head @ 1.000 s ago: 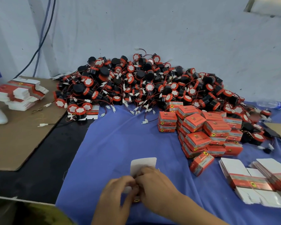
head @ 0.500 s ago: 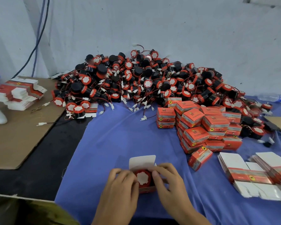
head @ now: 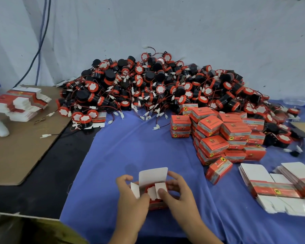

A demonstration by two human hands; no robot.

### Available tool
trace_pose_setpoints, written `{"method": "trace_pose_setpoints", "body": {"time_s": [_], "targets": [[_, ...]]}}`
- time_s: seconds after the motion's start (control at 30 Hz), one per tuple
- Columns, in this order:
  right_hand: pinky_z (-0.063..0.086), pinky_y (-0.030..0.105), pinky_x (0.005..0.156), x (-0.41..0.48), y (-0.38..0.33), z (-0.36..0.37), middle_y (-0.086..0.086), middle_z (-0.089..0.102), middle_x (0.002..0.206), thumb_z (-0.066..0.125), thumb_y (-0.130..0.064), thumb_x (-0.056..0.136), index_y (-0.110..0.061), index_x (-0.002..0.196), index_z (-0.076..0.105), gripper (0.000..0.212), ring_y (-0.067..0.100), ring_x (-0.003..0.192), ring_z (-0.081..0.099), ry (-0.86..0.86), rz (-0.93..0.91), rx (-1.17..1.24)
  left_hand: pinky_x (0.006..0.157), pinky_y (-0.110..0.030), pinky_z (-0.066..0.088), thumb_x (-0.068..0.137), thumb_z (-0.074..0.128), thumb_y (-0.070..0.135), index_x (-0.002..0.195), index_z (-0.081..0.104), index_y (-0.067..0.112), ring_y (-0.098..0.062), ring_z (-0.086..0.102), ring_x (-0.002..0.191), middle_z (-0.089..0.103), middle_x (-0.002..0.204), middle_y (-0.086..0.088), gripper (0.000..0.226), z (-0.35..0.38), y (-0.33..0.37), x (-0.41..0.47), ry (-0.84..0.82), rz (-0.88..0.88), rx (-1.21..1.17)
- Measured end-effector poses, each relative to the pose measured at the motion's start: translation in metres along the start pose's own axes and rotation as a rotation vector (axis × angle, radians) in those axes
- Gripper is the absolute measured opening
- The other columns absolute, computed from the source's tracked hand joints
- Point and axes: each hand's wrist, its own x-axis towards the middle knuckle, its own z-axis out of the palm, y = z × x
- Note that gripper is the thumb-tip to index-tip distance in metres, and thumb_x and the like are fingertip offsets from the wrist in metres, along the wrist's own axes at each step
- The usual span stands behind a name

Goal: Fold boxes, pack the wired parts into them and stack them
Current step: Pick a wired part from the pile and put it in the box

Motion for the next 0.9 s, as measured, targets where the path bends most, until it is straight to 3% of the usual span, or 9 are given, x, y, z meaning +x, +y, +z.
{"method": "trace_pose_setpoints", "body": {"time_s": [0.13, 0.23, 0.4, 0.53, 0.7, 0.8, 0.9], "targets": [[0.058, 0.031, 0.089, 0.007, 0.003, 0.000, -0.002, 0.066, 0.117, 0.072, -0.007, 0.089, -0.032, 0.118, 0.067, 0.038, 0.011, 0.105, 0.066, -0.046, 0.032, -0.048, 0.053, -0.024, 0.053, 0.085, 0.057, -0.010, 0.109, 0.048, 0.035, -0.022, 0.071, 0.083, 0.070, 0.097, -0.005, 0.052, 0.006, 0.005, 0.001, 0.024, -0.105, -0.172], [0.059, 0.032, 0.088, 0.009, 0.004, -0.002, 0.000, 0.068, 0.115, 0.072, -0.009, 0.089, -0.032, 0.113, 0.069, 0.033, 0.014, 0.104, 0.067, -0.056, 0.046, -0.039, 0.061, -0.026, 0.055, 0.087, 0.060, -0.005, 0.111, 0.054, 0.034, -0.018, 0.071, 0.084, 0.069, 0.099, 0.001, 0.047, 0.004, 0.000, 0.000, 0.042, -0.098, -0.168], [0.059, 0.035, 0.089, 0.009, 0.011, -0.001, 0.000, 0.070, 0.113, 0.072, -0.011, 0.089, -0.031, 0.111, 0.070, 0.030, 0.015, 0.104, 0.068, -0.049, 0.051, -0.004, 0.054, -0.014, 0.052, 0.085, 0.059, -0.010, 0.103, 0.066, 0.027, -0.006, 0.072, 0.075, 0.075, 0.086, 0.006, 0.042, -0.007, -0.008, 0.002, -0.020, -0.080, -0.155], [0.059, 0.036, 0.089, 0.010, 0.012, -0.002, 0.000, 0.070, 0.114, 0.072, -0.014, 0.090, -0.032, 0.112, 0.070, 0.028, 0.014, 0.104, 0.068, -0.047, 0.045, -0.006, 0.053, -0.017, 0.052, 0.081, 0.055, -0.011, 0.108, 0.063, 0.027, -0.016, 0.071, 0.082, 0.072, 0.098, -0.001, 0.047, 0.001, -0.004, 0.004, 0.035, -0.115, -0.189], [0.059, 0.035, 0.088, 0.008, 0.010, 0.000, -0.002, 0.071, 0.113, 0.072, -0.016, 0.090, -0.031, 0.112, 0.069, 0.027, 0.011, 0.102, 0.069, -0.039, 0.052, -0.011, 0.069, -0.033, 0.060, 0.084, 0.056, -0.006, 0.097, 0.062, 0.038, -0.006, 0.070, 0.076, 0.073, 0.086, 0.012, 0.046, 0.012, -0.005, -0.002, 0.109, -0.029, -0.135], [0.060, 0.033, 0.086, 0.008, 0.007, 0.001, -0.003, 0.071, 0.110, 0.072, -0.014, 0.089, -0.032, 0.110, 0.069, 0.027, 0.010, 0.099, 0.069, -0.028, 0.067, -0.013, 0.062, -0.031, 0.059, 0.080, 0.052, -0.014, 0.102, 0.062, 0.030, -0.014, 0.070, 0.078, 0.071, 0.092, 0.001, 0.050, 0.014, 0.001, 0.007, 0.125, -0.067, -0.210], [0.060, 0.028, 0.080, 0.008, 0.002, 0.000, -0.005, 0.073, 0.104, 0.071, -0.010, 0.089, -0.031, 0.109, 0.068, 0.029, 0.008, 0.094, 0.070, -0.036, 0.089, 0.013, 0.052, -0.019, 0.053, 0.078, 0.050, -0.020, 0.105, 0.060, 0.027, -0.011, 0.070, 0.078, 0.071, 0.096, -0.001, 0.056, 0.014, 0.005, 0.011, 0.027, -0.074, -0.180]]}}
